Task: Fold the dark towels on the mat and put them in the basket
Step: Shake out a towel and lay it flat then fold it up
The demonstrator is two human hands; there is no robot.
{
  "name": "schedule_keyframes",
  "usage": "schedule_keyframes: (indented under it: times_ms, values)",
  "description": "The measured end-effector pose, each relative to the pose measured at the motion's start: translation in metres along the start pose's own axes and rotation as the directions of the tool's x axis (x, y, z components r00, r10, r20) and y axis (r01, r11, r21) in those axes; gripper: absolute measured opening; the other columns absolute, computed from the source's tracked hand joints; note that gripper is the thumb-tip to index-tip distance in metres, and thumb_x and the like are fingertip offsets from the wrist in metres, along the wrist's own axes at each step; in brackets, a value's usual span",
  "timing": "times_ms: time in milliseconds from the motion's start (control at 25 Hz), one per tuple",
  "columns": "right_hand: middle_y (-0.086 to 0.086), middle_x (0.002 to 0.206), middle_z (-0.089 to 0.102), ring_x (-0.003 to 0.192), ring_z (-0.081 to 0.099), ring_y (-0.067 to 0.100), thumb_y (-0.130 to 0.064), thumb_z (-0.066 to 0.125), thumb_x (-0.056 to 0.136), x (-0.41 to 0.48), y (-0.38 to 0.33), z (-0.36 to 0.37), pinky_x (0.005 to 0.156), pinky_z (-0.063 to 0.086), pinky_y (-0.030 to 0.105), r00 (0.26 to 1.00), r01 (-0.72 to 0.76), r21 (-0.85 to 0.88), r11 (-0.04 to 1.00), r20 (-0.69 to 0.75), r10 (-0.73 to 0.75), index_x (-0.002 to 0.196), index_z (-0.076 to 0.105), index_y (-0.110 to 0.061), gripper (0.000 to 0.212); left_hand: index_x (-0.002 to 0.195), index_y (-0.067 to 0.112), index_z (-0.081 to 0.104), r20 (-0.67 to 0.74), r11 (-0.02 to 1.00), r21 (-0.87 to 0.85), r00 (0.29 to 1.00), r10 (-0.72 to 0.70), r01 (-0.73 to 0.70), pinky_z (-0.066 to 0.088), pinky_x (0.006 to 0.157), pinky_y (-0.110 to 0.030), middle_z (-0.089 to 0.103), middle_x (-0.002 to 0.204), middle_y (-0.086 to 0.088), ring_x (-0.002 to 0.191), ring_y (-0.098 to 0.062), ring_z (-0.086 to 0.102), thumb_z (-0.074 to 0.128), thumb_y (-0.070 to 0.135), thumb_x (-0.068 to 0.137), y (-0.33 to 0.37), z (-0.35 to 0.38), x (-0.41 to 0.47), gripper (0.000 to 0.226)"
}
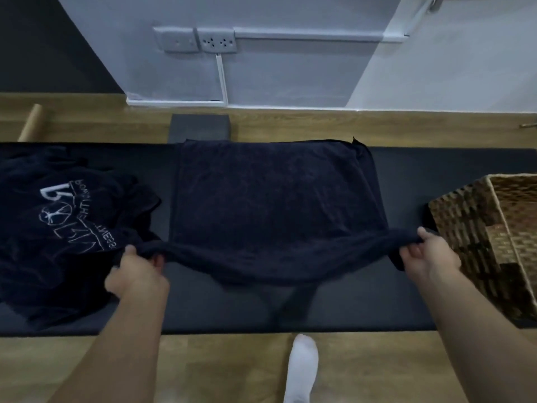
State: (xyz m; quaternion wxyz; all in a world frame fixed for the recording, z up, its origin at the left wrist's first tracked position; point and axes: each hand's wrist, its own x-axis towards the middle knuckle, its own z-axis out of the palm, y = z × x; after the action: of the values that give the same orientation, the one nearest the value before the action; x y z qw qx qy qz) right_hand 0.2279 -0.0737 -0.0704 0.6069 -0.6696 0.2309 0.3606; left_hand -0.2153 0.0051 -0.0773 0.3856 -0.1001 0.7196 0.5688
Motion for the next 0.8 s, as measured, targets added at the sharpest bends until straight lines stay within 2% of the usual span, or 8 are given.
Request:
schedule_keyframes:
  times_ms: [160, 320, 400, 520, 640, 720, 760, 800]
  values:
    - [0.009, 0.105, 0.069, 0.086, 0.068, 0.018, -0.007, 0.061, 0.094, 0.034, -0.032, 0.11, 0.048, 0.055, 0.025, 0.982, 0.047, 0.071, 0.996, 0.182, -0.059, 0.126, 0.059, -0.006, 0.032, 0.13, -0.003, 0.05, 0.157, 0.998, -0.066, 0.988, -0.008, 0.019, 0.061, 0.067, -0.028, 0.067, 0.111, -0.02, 0.082, -0.023, 0.071, 0.046, 0.018, 0.099, 0.035, 0.103, 0.016, 0.038]
    - [0.011, 0.094, 0.065, 0.078, 0.066, 0.019, -0.005, 0.053, 0.098, 0.069, -0.045, 0.211, 0.064, 0.061, 0.032, 0.955, 0.106, -0.009, 0.994, 0.279, -0.099, 0.124, 0.056, 0.001, 0.027, 0.142, -0.007, 0.036, 0.24, 0.998, -0.036, 0.97, -0.039, 0.049, 0.061, 0.077, -0.034, 0.056, 0.131, -0.019, 0.084, -0.024, 0.069, 0.027, 0.02, 0.105, 0.041, 0.193, 0.048, 0.046]
    - [0.01, 0.093, 0.061, 0.077, 0.062, 0.018, -0.007, 0.05, 0.1, 0.09, -0.041, 0.248, 0.054, 0.059, 0.03, 0.937, 0.135, -0.043, 0.99, 0.33, -0.113, 0.126, 0.054, 0.001, 0.027, 0.143, -0.006, 0.035, 0.265, 1.0, -0.01, 0.964, -0.019, 0.023, 0.061, 0.076, -0.035, 0.053, 0.134, -0.018, 0.085, -0.023, 0.069, 0.022, 0.016, 0.105, 0.033, 0.231, 0.065, 0.046]
    - [0.009, 0.093, 0.059, 0.075, 0.062, 0.017, -0.007, 0.046, 0.102, 0.129, -0.032, 0.288, 0.048, 0.057, 0.029, 0.922, 0.158, -0.012, 0.987, 0.359, -0.144, 0.13, 0.051, -0.001, 0.03, 0.146, -0.004, 0.032, 0.33, 0.998, -0.054, 0.944, -0.014, 0.033, 0.06, 0.083, -0.036, 0.049, 0.14, -0.017, 0.105, -0.025, 0.067, 0.018, 0.015, 0.104, 0.016, 0.278, 0.096, 0.048]
    - [0.004, 0.103, 0.062, 0.087, 0.064, 0.017, -0.007, 0.042, 0.101, 0.165, -0.01, 0.312, 0.059, 0.058, 0.031, 0.862, 0.327, -0.115, 0.938, 0.443, -0.246, 0.129, 0.051, -0.009, 0.03, 0.15, 0.004, 0.029, 0.466, 0.998, -0.065, 0.884, 0.044, -0.016, 0.056, 0.092, -0.035, 0.042, 0.15, -0.011, 0.124, -0.024, 0.057, 0.026, 0.028, 0.106, -0.011, 0.312, 0.128, 0.05]
    - [-0.001, 0.1, 0.064, 0.087, 0.063, 0.016, -0.015, 0.053, 0.093, 0.179, 0.027, 0.303, 0.076, 0.055, 0.034, 0.732, 0.655, -0.36, 0.664, 0.521, -0.44, 0.119, 0.055, -0.017, 0.027, 0.14, 0.017, 0.039, 0.537, 0.907, 0.193, 0.814, 0.222, -0.374, 0.059, 0.081, -0.031, 0.054, 0.134, -0.006, 0.106, -0.021, 0.063, 0.043, 0.043, 0.102, -0.049, 0.309, 0.132, 0.046]
    - [-0.002, 0.1, 0.065, 0.09, 0.063, 0.015, -0.023, 0.061, 0.089, 0.184, 0.052, 0.287, 0.086, 0.053, 0.034, 0.608, 0.791, -0.433, 0.432, 0.628, -0.486, 0.115, 0.059, -0.018, 0.027, 0.132, 0.02, 0.044, 0.621, 0.748, 0.291, 0.713, 0.326, -0.596, 0.057, 0.08, -0.031, 0.058, 0.123, -0.003, 0.099, -0.021, 0.063, 0.053, 0.049, 0.096, -0.07, 0.292, 0.132, 0.047]
    - [-0.004, 0.105, 0.066, 0.099, 0.063, 0.015, -0.03, 0.067, 0.087, 0.184, 0.078, 0.262, 0.095, 0.049, 0.032, 0.488, 0.872, -0.444, 0.207, 0.752, -0.442, 0.116, 0.061, -0.018, 0.032, 0.129, 0.022, 0.048, 0.758, 0.526, 0.316, 0.543, 0.36, -0.79, 0.054, 0.088, -0.033, 0.059, 0.118, 0.0, 0.102, -0.02, 0.063, 0.062, 0.054, 0.089, -0.094, 0.27, 0.134, 0.053]
